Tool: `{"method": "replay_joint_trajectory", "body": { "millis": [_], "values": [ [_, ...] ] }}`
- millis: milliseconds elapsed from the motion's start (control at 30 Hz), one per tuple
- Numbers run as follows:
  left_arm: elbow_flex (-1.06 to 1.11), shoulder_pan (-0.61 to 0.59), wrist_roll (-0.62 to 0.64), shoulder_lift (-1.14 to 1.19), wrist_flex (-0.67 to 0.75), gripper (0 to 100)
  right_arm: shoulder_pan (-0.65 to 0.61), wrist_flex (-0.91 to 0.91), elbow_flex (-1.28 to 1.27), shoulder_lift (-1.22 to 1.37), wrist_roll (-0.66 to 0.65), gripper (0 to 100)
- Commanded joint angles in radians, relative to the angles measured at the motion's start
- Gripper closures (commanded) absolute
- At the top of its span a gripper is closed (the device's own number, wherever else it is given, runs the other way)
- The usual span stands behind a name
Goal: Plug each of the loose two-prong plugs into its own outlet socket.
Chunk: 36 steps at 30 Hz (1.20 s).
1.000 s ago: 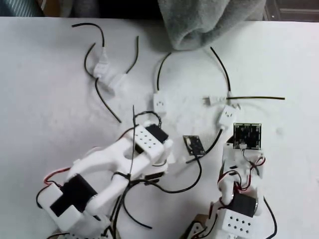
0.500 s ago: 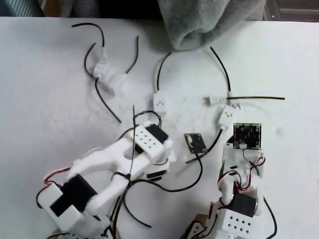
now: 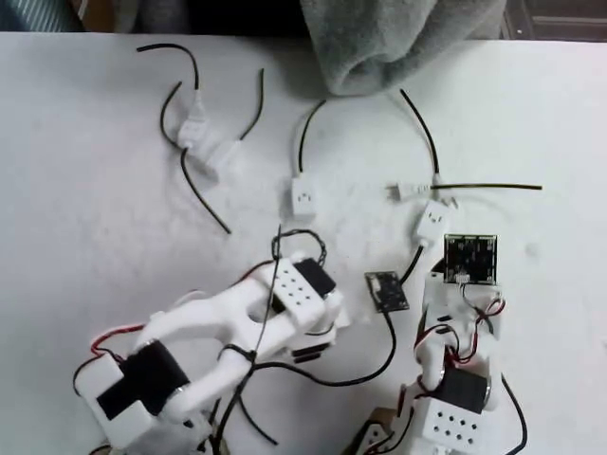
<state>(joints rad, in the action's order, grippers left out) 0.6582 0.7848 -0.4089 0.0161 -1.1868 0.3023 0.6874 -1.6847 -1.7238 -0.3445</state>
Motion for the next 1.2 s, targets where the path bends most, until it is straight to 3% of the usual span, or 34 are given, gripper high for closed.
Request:
{"method": "replay_joint_trajectory", "body": {
  "millis": [0, 433, 600, 733, 933, 1167],
  "values": [
    [0.014, 0.016, 0.012, -0.001, 0.003, 88, 0.004, -0.021, 0.011, -0.004, 0.0, 98.0],
    [0.012, 0.097, 0.012, -0.008, 0.005, 89, 0.013, -0.021, 0.015, -0.004, 0.0, 98.0],
    [0.012, 0.097, 0.012, -0.008, 0.003, 89, 0.108, -0.015, 0.061, -0.005, 0.008, 98.0],
    [-0.002, 0.101, 0.012, -0.008, 0.012, 98, 0.165, 0.058, 0.206, -0.005, 0.008, 98.0],
    [-0.025, 0.102, 0.028, -0.008, 0.06, 97, 0.219, 0.263, 0.502, -0.005, -0.002, 98.0],
    [-0.026, 0.059, 0.072, -0.008, 0.103, 98, 0.329, 0.294, 0.675, -0.004, -0.003, 98.0]
  ]
}}
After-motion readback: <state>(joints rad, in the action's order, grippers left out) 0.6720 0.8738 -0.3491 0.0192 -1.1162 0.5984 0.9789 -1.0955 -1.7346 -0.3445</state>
